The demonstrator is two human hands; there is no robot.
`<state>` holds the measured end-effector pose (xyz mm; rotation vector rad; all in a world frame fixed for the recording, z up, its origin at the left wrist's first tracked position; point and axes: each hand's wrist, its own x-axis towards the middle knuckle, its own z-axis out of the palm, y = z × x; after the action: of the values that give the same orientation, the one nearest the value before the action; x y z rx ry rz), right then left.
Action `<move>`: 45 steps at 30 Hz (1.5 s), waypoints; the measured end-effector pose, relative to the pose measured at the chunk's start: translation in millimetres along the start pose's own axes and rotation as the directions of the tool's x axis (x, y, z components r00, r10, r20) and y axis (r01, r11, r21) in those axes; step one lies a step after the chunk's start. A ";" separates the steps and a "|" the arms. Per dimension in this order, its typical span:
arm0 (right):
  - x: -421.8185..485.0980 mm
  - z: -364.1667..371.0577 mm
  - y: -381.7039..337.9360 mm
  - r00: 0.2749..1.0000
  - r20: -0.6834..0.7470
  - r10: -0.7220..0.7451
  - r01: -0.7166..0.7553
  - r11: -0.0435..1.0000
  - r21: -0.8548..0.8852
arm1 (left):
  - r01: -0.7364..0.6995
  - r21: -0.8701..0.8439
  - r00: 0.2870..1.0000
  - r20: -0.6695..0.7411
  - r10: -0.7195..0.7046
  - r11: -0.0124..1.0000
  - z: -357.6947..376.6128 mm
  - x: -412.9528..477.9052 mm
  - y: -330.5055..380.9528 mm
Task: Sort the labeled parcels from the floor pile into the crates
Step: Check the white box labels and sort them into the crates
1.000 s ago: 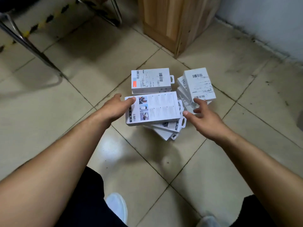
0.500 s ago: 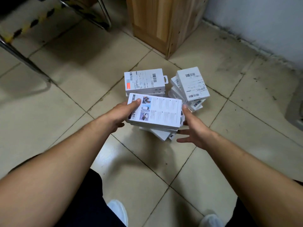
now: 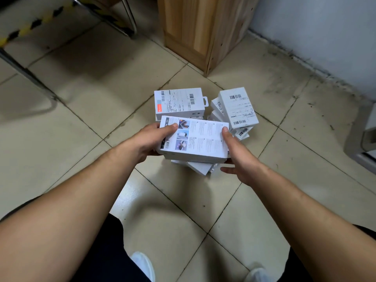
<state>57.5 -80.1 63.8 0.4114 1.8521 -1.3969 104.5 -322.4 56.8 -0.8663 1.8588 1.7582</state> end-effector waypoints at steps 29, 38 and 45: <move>-45.5 -121.7 -44.3 0.963 -0.186 -0.195 0.264 0.828 0.495 | -0.150 -0.544 0.987 -0.126 0.097 0.825 37.3 -30.3 52.2; -54.9 -120.5 -53.5 0.918 -0.295 -0.265 0.381 0.795 0.472 | -0.142 -0.533 0.985 0.006 0.171 0.834 69.0 -46.2 49.6; -54.2 -116.4 -54.3 0.921 -0.333 -0.202 0.365 0.747 0.556 | -0.212 -0.490 0.967 0.022 0.255 0.845 70.2 -49.1 50.3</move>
<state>13.4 18.0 152.5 0.6707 1.6588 -2.2666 96.9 -246.0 119.9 -0.7347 1.5351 2.4404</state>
